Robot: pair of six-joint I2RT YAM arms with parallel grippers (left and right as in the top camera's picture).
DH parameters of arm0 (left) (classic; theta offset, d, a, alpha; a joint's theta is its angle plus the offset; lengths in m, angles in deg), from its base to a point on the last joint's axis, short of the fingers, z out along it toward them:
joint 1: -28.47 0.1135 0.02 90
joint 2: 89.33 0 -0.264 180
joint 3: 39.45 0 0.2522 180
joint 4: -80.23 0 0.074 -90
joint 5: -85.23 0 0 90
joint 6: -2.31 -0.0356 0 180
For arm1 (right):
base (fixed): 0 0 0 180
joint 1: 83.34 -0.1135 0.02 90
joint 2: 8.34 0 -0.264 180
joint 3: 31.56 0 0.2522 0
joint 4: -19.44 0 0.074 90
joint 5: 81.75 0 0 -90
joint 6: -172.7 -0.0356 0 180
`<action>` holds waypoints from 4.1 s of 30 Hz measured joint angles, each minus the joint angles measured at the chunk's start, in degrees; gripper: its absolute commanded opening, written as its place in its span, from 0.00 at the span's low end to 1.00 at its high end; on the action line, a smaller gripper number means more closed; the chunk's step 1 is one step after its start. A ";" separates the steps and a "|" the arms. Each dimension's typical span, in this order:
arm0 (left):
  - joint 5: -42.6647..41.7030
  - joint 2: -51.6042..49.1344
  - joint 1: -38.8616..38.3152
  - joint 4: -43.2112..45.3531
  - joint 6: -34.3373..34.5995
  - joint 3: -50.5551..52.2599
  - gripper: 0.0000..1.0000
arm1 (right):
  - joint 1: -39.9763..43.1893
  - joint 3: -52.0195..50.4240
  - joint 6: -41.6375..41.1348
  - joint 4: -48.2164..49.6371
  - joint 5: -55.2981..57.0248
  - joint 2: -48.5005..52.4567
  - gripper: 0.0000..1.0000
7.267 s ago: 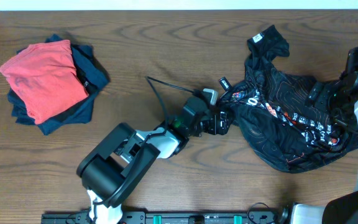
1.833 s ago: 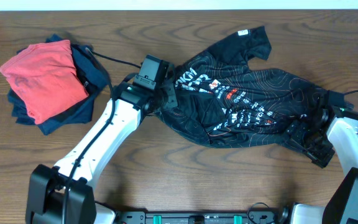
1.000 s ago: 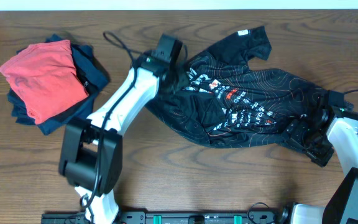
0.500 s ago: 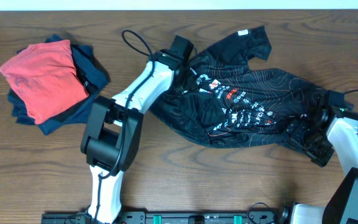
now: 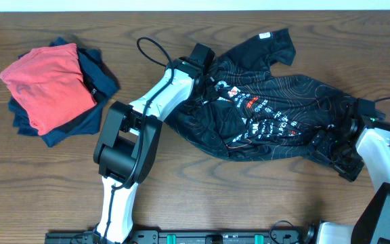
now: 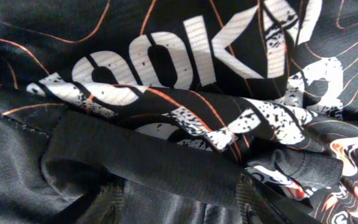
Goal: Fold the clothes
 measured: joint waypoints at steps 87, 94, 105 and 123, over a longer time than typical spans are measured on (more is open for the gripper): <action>10.32 12.31 0.48 -15.63 -8.68 2.19 0.82 | 0.00 -0.04 0.17 -1.49 0.26 0.00 0.99; 9.57 5.92 0.48 -15.02 -17.57 2.19 0.82 | 0.00 -0.04 0.17 -2.21 0.26 0.00 0.99; 9.42 2.75 0.50 -12.81 -24.26 2.21 0.33 | 0.00 -0.04 0.17 -2.23 0.24 0.00 0.99; 10.60 2.97 -0.48 -17.22 -25.44 2.21 0.06 | 0.00 -0.04 0.17 -2.23 0.26 0.00 0.99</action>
